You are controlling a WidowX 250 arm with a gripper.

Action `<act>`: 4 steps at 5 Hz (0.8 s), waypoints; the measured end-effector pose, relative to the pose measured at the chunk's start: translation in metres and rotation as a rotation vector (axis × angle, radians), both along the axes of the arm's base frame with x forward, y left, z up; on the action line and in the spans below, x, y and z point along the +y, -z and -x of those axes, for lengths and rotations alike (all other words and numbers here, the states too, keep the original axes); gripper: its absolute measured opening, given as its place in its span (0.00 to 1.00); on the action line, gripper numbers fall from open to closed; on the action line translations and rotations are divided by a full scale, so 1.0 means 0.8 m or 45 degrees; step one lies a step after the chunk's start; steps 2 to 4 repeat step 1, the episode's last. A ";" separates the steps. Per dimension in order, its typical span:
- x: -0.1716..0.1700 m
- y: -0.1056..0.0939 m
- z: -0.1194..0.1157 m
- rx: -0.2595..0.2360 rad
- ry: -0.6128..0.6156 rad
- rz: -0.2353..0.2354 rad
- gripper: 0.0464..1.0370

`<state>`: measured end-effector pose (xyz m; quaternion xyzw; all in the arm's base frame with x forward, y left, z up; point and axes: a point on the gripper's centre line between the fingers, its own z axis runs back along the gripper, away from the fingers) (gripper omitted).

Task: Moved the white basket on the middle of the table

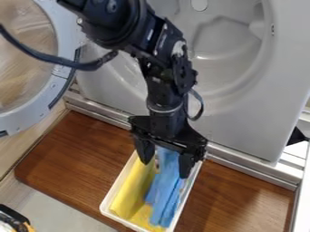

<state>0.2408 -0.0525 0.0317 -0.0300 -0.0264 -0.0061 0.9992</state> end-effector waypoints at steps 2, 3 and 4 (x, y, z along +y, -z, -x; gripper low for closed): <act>0.003 0.000 0.000 0.028 0.001 -0.022 0.96; 0.003 0.000 0.000 0.028 0.001 -0.022 0.96; 0.003 0.000 0.000 0.028 0.001 -0.022 0.96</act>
